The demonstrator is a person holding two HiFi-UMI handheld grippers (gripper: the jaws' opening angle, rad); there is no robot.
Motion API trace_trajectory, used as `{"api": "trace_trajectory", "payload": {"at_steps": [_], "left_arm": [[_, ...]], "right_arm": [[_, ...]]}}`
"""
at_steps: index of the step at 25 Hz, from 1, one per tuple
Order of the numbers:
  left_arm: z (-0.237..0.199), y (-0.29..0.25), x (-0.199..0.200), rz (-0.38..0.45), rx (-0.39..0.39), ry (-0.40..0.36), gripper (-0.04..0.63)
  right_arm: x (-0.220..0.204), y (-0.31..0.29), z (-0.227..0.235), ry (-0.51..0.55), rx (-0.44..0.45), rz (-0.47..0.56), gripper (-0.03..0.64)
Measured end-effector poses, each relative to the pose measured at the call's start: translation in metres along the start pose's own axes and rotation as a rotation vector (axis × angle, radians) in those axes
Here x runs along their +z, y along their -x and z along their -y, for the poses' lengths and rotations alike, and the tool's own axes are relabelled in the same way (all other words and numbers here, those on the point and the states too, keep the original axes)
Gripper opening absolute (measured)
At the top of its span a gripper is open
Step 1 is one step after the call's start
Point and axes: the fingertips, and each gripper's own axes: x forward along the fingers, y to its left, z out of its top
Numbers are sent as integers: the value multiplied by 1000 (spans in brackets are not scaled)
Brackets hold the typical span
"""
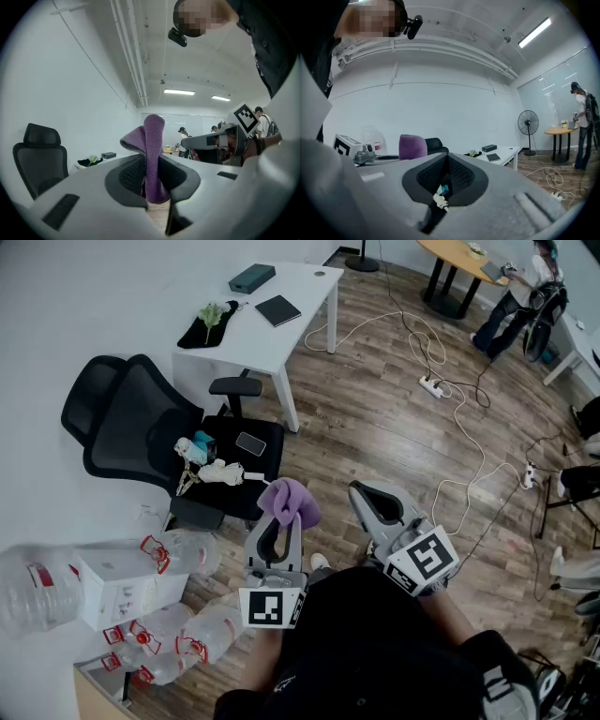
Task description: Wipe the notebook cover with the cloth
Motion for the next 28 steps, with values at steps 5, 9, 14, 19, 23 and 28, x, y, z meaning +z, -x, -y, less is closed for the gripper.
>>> {"api": "trace_trajectory", "payload": {"at_steps": [5, 9, 14, 19, 23, 28], "left_arm": [[-5, 0, 0, 5, -6, 0, 67], [-15, 4, -2, 1, -11, 1, 67], [-26, 8, -7, -6, -18, -2, 67], [-33, 9, -10, -5, -25, 4, 67], [-34, 0, -14, -10, -34, 5, 67], [-38, -30, -13, -12, -37, 0, 67]], "right_arm": [[-2, -6, -3, -1, -1, -4, 3], [-6, -16, -12, -2, 0, -6, 3], [-14, -22, -20, -3, -3, -14, 3], [-17, -26, -21, 4, -13, -19, 3], [-19, -27, -10, -20, -39, -7, 3], [-18, -41, 18, -20, -55, -7, 3]]}}
